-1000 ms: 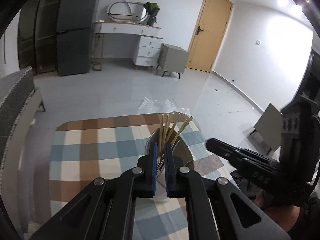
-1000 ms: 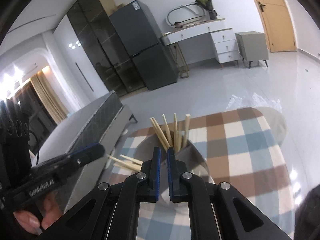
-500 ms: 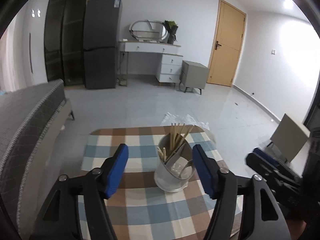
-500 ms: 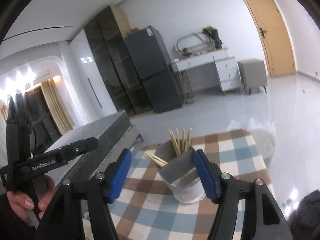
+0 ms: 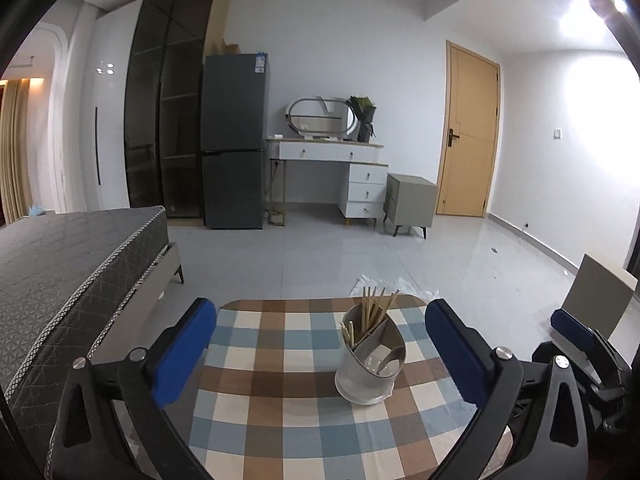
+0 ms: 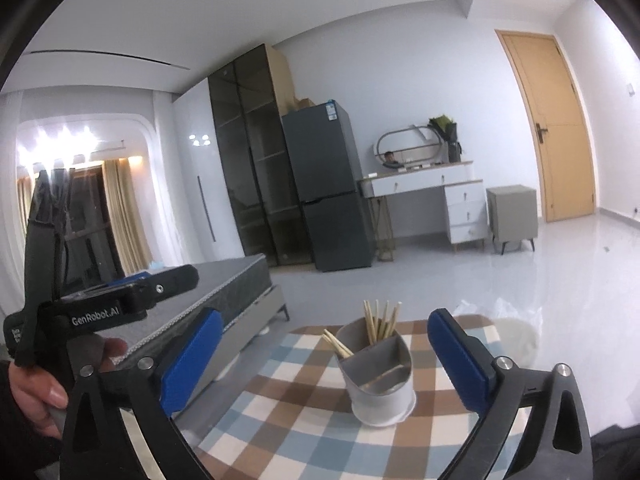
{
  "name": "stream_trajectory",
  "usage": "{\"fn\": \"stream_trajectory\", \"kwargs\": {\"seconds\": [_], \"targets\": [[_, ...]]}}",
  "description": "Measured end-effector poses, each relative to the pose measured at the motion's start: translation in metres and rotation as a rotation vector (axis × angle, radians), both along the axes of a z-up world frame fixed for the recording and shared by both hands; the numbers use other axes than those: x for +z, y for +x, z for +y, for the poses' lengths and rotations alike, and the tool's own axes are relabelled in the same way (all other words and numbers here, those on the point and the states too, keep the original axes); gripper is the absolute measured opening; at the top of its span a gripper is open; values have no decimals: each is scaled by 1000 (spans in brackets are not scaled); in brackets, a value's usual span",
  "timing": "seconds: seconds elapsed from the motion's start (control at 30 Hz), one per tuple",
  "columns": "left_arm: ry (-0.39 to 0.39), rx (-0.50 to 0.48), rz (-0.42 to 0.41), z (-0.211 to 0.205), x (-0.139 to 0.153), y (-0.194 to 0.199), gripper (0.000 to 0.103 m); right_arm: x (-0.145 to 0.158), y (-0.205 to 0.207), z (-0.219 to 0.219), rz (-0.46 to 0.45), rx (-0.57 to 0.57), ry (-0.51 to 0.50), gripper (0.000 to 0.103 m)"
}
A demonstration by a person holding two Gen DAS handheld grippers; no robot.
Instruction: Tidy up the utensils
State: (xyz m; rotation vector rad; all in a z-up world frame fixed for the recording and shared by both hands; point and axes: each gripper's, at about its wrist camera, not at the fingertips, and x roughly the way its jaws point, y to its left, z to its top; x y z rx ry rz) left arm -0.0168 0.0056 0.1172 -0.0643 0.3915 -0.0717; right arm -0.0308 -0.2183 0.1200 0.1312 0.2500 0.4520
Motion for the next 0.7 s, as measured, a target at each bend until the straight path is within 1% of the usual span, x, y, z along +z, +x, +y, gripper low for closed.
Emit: {"fn": "stream_trajectory", "kwargs": {"seconds": [0.13,0.23,0.4,0.6,0.7], "targets": [[3,6,-24,2,-5,-8,102,-9,-8,3,-23,-15,-19,103],[0,19,-31,6,-12,-7,102,-16,-12,3,-42,-27,-32,103],[-12,47,-28,13,-31,1,102,-28,-12,1,-65,-33,-49,103],[-6,76,-31,16,-63,10,102,-52,-1,-5,-39,-49,-41,103],[-19,89,-8,18,-77,14,102,-66,4,-6,-11,-50,-51,103]]}}
